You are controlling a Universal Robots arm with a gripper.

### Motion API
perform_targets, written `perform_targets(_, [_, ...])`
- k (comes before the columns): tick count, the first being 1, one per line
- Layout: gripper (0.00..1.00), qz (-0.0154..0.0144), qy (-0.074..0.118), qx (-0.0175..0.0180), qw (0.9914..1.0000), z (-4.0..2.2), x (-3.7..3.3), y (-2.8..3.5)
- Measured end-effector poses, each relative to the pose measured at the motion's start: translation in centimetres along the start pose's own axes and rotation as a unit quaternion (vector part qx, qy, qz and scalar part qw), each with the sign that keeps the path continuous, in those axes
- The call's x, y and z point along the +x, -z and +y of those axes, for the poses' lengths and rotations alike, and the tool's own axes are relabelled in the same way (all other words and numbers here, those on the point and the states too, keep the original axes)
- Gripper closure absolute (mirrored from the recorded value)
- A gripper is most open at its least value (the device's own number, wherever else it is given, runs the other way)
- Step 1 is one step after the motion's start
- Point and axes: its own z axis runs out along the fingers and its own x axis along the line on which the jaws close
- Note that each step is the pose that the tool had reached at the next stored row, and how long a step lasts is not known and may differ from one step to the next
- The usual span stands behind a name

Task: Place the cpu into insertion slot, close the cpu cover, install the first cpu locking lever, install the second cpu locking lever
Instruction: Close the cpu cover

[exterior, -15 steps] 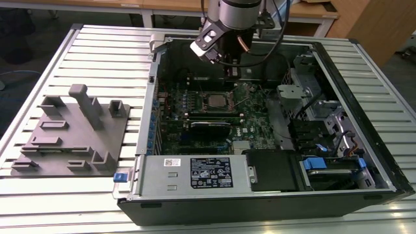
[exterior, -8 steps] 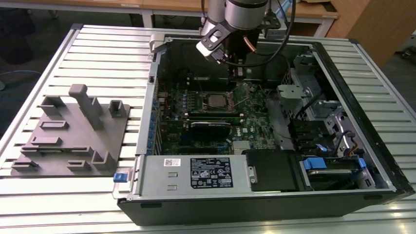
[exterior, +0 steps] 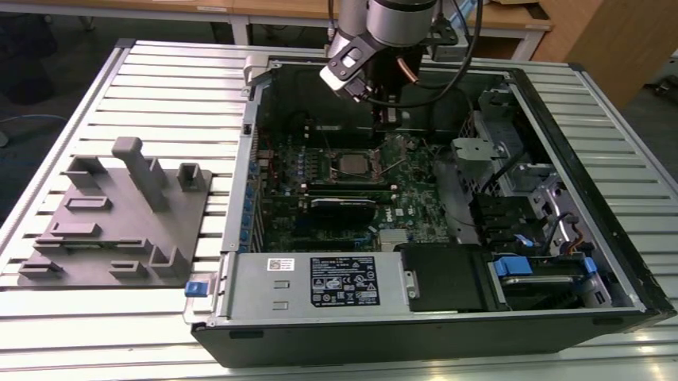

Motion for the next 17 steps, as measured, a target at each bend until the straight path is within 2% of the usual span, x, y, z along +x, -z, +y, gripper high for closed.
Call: perform_targets(17, [0.89, -0.0001, 0.000, 0.0001, 1.00000, 0.41, 0.01, -0.01])
